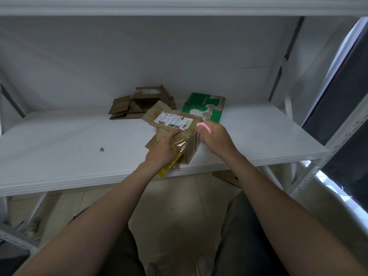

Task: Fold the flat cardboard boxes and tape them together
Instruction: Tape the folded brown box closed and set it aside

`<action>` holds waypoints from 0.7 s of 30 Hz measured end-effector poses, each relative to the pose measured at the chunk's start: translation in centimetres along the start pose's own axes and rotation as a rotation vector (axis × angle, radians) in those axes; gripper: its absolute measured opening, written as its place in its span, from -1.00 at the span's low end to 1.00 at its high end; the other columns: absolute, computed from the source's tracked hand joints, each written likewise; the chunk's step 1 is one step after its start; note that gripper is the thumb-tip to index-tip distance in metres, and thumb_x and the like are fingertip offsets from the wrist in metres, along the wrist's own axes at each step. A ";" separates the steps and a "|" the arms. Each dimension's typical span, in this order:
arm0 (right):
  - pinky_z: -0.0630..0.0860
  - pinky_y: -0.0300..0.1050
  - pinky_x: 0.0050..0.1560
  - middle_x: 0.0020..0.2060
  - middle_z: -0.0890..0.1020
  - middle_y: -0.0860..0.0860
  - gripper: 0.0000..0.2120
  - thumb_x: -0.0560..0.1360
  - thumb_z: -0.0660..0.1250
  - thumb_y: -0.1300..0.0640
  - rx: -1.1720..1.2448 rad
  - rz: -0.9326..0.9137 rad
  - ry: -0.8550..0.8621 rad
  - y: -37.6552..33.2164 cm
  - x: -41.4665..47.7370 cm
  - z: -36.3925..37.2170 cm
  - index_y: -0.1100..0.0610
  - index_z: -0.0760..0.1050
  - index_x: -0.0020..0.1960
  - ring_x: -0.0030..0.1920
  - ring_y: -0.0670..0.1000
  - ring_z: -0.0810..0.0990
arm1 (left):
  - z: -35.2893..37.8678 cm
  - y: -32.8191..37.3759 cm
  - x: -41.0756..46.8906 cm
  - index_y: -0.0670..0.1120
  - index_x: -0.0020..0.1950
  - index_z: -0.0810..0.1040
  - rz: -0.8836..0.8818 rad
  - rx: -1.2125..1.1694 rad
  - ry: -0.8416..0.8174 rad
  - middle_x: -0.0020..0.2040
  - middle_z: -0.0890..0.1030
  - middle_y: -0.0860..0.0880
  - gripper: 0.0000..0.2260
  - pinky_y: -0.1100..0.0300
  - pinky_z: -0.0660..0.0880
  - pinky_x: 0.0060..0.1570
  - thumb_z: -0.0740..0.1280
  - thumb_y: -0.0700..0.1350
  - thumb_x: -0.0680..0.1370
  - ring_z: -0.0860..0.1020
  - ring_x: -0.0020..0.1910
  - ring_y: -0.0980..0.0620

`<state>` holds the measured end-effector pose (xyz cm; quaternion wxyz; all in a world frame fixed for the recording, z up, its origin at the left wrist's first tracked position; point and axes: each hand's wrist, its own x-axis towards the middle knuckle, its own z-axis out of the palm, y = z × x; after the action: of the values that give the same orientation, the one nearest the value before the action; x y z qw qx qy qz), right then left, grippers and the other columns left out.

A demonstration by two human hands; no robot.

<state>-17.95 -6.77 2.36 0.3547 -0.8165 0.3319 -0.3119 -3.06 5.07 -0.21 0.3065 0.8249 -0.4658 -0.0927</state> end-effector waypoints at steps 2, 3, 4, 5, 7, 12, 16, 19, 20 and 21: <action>0.46 -0.24 -0.23 -0.02 0.68 0.01 -0.70 0.64 0.28 -0.02 -0.029 -0.130 0.029 0.3 0.0 0.2 0.13 0.65 0.20 -0.06 -0.04 0.60 | 0.1 0.0 -0.1 0.26 0.53 0.29 -0.003 -0.006 0.000 0.46 0.48 0.00 -0.50 0.15 0.43 0.05 0.32 -0.03 0.62 0.53 0.30 -0.09; 0.46 -0.19 -0.24 -0.09 0.69 0.01 -0.73 0.63 0.32 -0.02 -0.065 -0.199 0.018 0.3 -0.1 0.3 0.12 0.68 0.13 -0.12 -0.05 0.59 | 0.1 0.0 -0.2 0.26 0.53 0.29 -0.003 -0.009 0.000 0.45 0.49 0.00 -0.50 0.18 0.41 0.02 0.32 -0.04 0.62 0.53 0.29 -0.09; 0.46 -0.16 -0.22 -0.14 0.69 0.02 -0.74 0.61 0.34 -0.02 -0.102 -0.263 0.003 0.3 -0.1 0.5 0.13 0.70 0.05 -0.13 -0.05 0.56 | 0.1 0.0 -0.2 0.27 0.53 0.29 -0.001 -0.008 -0.001 0.44 0.50 -0.01 -0.50 0.19 0.39 0.00 0.31 -0.04 0.62 0.54 0.28 -0.09; 0.45 -0.16 -0.15 -0.13 0.69 0.04 -0.76 0.59 0.37 -0.02 -0.140 -0.317 -0.009 0.2 -0.1 0.7 0.14 0.70 -0.01 -0.09 -0.03 0.55 | 0.0 0.0 -0.2 0.27 0.53 0.29 -0.002 -0.007 -0.005 0.43 0.50 -0.02 -0.50 0.19 0.38 0.00 0.31 -0.04 0.62 0.54 0.27 -0.09; 0.44 -0.15 0.10 0.07 0.70 0.08 -0.76 0.55 0.43 0.02 -0.183 -0.392 -0.038 0.1 0.1 1.4 0.20 0.70 -0.12 0.12 0.01 0.57 | -0.1 0.1 0.0 0.26 0.54 0.28 -0.018 -0.024 -0.028 0.45 0.49 -0.02 -0.50 0.17 0.39 0.03 0.31 -0.01 0.63 0.52 0.30 -0.11; 0.47 -0.13 0.11 0.11 0.68 0.11 -0.79 0.55 0.38 0.12 -0.247 -0.402 -0.124 1.2 0.2 3.4 0.25 0.66 -0.14 0.17 -0.01 0.49 | -0.5 0.0 -0.1 0.09 0.52 0.18 -0.085 -0.170 -0.060 0.46 0.45 -0.06 -0.39 0.14 0.39 0.12 0.41 0.08 0.57 0.51 0.33 -0.12; 0.38 -0.20 0.09 0.11 0.67 0.13 -0.78 0.56 0.38 0.11 -0.315 -0.424 -0.056 1.5 0.3 4.1 0.28 0.63 -0.11 0.15 0.05 0.51 | -0.7 0.1 -0.2 0.00 0.42 0.18 -0.196 -0.201 -0.083 0.27 0.52 0.02 -0.42 0.09 0.43 0.09 0.40 0.11 0.54 0.56 0.15 -0.06; 0.43 -0.10 0.20 0.15 0.66 0.15 -0.75 0.56 0.38 0.10 -0.338 -0.429 -0.048 1.4 0.4 4.3 0.32 0.65 0.01 0.20 0.10 0.50 | -0.8 0.9 -0.3 0.00 0.09 0.49 -0.192 -0.104 -0.100 0.00 0.54 0.02 -0.85 0.14 0.35 -0.05 0.26 0.04 0.62 0.49 -0.12 0.08; 0.43 -0.09 0.22 0.16 0.65 0.15 -0.73 0.56 0.38 0.10 -0.349 -0.431 -0.050 1.4 0.4 4.3 0.32 0.65 0.05 0.22 0.11 0.49 | -0.7 0.8 -0.1 -0.03 0.04 0.56 -0.191 -0.088 -0.101 -0.03 0.54 0.00 -0.82 0.14 0.35 -0.07 0.22 0.02 0.64 0.48 -0.15 0.07; 0.43 -0.09 0.23 0.17 0.65 0.15 -0.72 0.56 0.37 0.10 -0.359 -0.434 -0.050 1.4 0.3 4.3 0.33 0.65 0.06 0.23 0.11 0.49 | -0.7 0.8 0.0 -0.05 0.04 0.60 -0.196 -0.069 -0.103 -0.03 0.55 -0.02 -0.77 0.13 0.35 -0.07 0.18 0.00 0.65 0.48 -0.13 0.02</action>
<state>-15.03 -6.17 -0.98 0.1374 -0.9257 0.1904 -0.2964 -3.33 5.12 0.84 0.3000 0.8495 -0.3947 -0.1804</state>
